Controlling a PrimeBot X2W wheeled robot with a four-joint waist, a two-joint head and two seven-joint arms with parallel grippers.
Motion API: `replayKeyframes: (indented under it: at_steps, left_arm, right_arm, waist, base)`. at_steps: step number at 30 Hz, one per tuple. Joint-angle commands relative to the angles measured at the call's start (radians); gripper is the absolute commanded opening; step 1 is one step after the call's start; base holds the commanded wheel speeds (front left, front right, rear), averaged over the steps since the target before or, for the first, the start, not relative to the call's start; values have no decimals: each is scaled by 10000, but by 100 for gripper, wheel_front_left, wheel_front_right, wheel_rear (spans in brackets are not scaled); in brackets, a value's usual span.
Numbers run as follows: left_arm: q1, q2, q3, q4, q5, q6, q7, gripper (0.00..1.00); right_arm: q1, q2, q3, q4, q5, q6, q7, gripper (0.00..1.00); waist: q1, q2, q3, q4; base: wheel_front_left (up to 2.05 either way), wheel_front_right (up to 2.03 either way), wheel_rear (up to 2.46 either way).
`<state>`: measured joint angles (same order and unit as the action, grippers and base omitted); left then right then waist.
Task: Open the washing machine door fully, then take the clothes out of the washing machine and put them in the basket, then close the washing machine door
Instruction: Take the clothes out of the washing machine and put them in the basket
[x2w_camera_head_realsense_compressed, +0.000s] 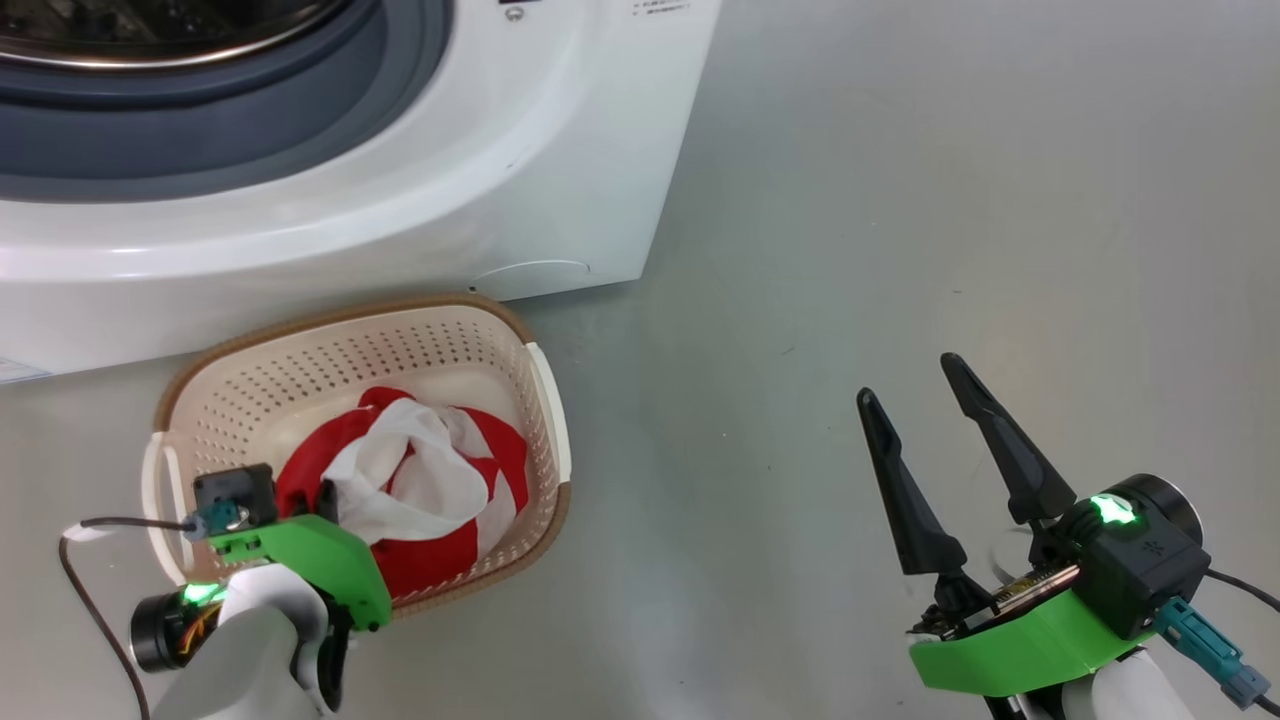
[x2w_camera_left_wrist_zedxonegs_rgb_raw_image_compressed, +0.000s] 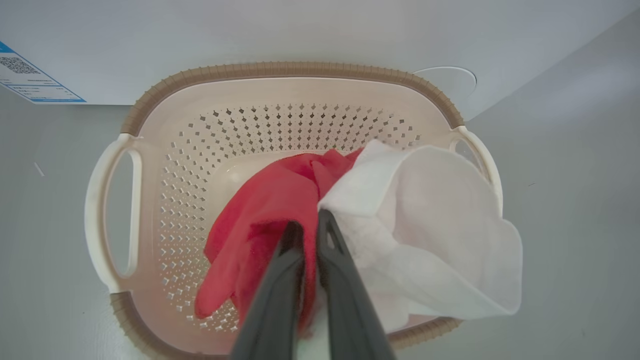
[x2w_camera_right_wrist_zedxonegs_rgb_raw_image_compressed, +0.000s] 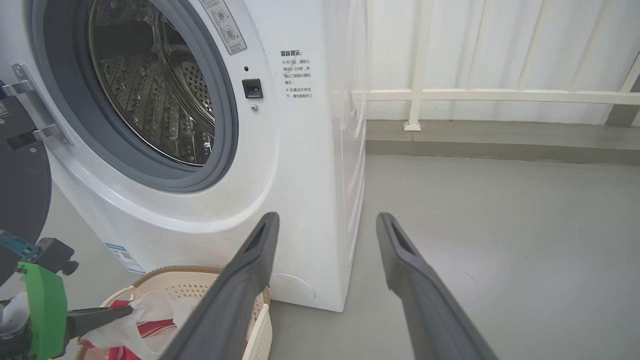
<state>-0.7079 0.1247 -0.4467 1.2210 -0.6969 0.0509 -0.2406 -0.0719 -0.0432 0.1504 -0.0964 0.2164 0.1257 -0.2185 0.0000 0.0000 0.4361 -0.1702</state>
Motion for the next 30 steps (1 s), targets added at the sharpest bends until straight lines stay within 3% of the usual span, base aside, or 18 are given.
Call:
replayKeyframes:
  at_steps: [1,7,9,11,22,30]
  left_arm:
    - [-233,236,250,33,-53,-87,-139,0]
    - [-343,253,169,363,-16,-122,-156,0]
    - [-406,240,142,408,6,-110,-166,42]
    - [-468,205,128,443,10,-102,-172,100]
    - [-778,38,46,421,29,-350,-202,100]
    - [-594,36,366,-505,20,-382,-209,100]
  right_arm:
    - [-206,-70,287,-207,-34,50,-15,100]
    - [-214,-70,304,-163,5,50,-41,100]
    - [-199,-70,290,-147,18,50,-57,100]
    - [-189,-70,277,-124,23,50,-73,100]
    - [-128,-70,336,45,152,50,-153,100]
    - [-107,-70,238,118,167,50,-188,100]
  waist:
    - [0,0,36,-68]
    - [0,0,104,-197]
    - [0,0,106,-197]
    - [0,0,91,-181]
    - [0,0,-193,-2]
    - [0,0,-367,155]
  base:
    - [0,0,0]
    - [0,0,0]
    - [0,0,0]
    - [0,0,0]
    - [0,0,0]
    - [0,0,0]
